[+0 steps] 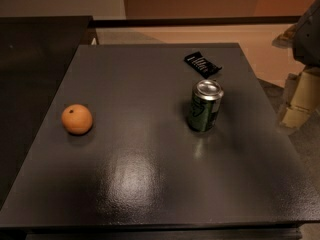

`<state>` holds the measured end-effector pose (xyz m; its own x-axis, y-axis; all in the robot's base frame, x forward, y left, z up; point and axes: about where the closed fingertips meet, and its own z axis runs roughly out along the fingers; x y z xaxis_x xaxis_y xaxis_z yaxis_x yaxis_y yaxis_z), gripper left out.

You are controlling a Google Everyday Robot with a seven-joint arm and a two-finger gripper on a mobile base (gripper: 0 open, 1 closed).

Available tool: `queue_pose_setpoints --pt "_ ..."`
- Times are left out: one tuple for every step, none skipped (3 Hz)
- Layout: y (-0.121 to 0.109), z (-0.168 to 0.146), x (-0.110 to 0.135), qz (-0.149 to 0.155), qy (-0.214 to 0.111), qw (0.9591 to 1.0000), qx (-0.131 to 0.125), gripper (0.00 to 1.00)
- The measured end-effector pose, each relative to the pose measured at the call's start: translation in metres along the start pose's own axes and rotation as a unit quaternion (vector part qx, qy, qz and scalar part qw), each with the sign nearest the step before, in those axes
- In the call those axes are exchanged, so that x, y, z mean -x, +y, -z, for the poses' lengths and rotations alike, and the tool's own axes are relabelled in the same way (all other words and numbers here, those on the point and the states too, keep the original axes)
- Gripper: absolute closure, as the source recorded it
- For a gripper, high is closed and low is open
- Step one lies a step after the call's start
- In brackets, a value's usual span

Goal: Pick orange

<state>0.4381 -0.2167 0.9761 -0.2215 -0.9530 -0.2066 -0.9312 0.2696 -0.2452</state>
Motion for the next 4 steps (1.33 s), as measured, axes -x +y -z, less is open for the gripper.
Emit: queue_pose_setpoints --pt "0.0 0.0 0.0 0.0 0.0 1.0 0.0 0.0" --pt "0.0 0.001 0.007 0.009 -0.002 1.0 0.002 0.0" --pt "-0.002 -0.007 0.039 0.03 -0.024 0.9992 0.005 0.0" --pt "-0.005 -0.024 0.081 0.051 -0.059 0.9968 0.015 0.0"
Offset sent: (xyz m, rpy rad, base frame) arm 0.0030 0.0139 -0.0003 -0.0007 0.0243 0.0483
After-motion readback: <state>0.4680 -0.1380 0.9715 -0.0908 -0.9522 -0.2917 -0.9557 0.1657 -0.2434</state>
